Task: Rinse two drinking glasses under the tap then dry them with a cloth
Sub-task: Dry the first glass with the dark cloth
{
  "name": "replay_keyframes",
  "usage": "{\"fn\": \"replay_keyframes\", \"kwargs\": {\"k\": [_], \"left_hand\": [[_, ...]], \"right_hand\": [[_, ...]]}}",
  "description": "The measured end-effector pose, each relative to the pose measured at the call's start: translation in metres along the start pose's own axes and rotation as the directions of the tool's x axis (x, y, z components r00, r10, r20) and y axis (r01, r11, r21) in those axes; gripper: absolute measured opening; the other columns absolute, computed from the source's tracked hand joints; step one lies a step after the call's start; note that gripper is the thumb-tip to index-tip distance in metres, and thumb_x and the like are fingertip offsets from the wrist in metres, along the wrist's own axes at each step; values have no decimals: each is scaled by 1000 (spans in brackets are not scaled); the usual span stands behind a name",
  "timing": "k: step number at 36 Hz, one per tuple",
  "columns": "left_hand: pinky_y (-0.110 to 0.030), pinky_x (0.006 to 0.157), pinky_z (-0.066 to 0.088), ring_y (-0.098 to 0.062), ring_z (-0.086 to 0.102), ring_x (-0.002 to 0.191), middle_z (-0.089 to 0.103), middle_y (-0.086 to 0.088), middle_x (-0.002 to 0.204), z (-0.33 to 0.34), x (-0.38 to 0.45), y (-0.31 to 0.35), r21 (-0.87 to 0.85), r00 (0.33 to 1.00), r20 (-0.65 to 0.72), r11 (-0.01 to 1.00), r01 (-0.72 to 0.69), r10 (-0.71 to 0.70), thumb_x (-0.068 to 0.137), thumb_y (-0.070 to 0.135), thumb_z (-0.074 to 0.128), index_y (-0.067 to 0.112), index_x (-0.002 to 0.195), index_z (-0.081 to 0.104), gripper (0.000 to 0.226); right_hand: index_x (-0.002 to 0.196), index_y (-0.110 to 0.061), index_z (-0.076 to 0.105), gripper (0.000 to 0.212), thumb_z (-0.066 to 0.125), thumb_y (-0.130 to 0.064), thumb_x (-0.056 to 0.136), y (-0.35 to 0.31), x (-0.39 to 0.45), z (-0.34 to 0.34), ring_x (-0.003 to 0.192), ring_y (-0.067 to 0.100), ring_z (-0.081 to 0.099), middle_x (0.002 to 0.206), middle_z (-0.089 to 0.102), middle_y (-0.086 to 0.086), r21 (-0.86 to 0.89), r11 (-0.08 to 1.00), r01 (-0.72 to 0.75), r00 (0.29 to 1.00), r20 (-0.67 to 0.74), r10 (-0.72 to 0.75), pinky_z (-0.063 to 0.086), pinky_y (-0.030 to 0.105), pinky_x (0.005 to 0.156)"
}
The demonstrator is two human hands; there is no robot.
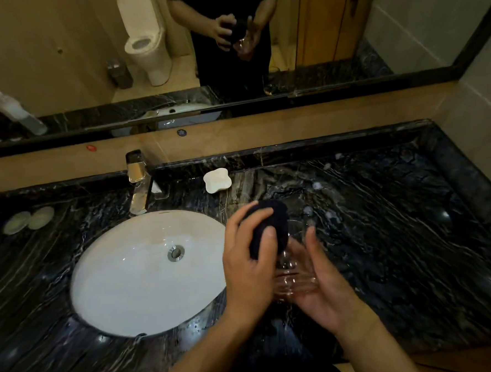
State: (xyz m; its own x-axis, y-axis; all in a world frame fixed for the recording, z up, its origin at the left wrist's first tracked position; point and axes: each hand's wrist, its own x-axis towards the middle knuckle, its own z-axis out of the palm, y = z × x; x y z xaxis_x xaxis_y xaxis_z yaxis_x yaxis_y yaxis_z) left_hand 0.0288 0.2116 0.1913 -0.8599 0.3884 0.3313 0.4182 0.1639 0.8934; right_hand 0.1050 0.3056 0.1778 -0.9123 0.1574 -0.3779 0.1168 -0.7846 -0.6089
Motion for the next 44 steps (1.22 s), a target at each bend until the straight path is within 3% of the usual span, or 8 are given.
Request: {"fn": "replay_keyframes", "kwargs": {"k": [4,9,15,18,26,34,37,44], "left_hand": [[-31,102,47,-9,56,121,62,13,122,1,12,-5,-62,992,7,990,124,-124,91,40,51,43,110,64,24],[-12,102,38,-2,50,127,55,15,131,5,-11,-6,4,992,87,996,87,-87,93,39,49,47,112,62,23],[-18,109,35,-12,46,136,47,10,143,2,-52,-9,27,988,151,999,-36,31,98,34,50,40,125,59,29],[-26,110,38,-17,45,138,44,5,148,0,-60,-11,17,978,169,992,-128,123,101,36,49,29,128,59,29],[-28,111,37,-18,44,137,43,1,147,1,-35,1,-4,977,100,982,-190,190,103,38,45,27,125,60,29],[-17,106,37,-9,49,130,54,8,133,-2,6,9,-47,999,45,999,19,-17,98,35,45,38,116,61,25],[-17,104,39,-6,51,127,57,11,128,1,11,7,-41,995,51,995,88,-86,98,34,48,38,114,62,23],[-14,103,38,-5,49,129,55,15,131,4,-15,5,-18,987,118,993,112,-110,99,36,47,43,116,62,24]], "right_hand": [[128,-17,66,81,87,-57,62,0,6,-5,108,33,65,129,65,17,16,1000,-10,999,-43,11,57,46,84],[124,-8,67,57,65,-48,83,-2,11,-8,101,35,66,115,70,21,220,976,-10,964,-256,67,49,47,90],[89,-18,81,43,59,-55,81,-7,8,-9,82,27,74,97,76,16,205,974,99,975,-217,-53,58,42,81],[104,-20,73,42,69,-51,76,-9,7,-9,79,26,73,94,75,14,147,982,121,975,-204,-89,61,39,72],[102,-11,80,55,43,-51,95,-5,5,-3,95,26,72,108,74,16,114,992,51,988,-149,-33,52,38,92],[131,-17,63,56,30,-51,103,-2,7,-6,122,29,63,131,66,11,33,998,53,982,-182,-47,50,51,98],[136,-28,55,50,30,-53,101,-6,7,-3,112,28,68,124,70,9,36,997,66,984,-166,-59,58,45,81],[139,-16,53,86,88,-48,67,2,11,-7,125,37,59,137,61,16,86,994,69,983,-173,-53,53,50,95]]}}
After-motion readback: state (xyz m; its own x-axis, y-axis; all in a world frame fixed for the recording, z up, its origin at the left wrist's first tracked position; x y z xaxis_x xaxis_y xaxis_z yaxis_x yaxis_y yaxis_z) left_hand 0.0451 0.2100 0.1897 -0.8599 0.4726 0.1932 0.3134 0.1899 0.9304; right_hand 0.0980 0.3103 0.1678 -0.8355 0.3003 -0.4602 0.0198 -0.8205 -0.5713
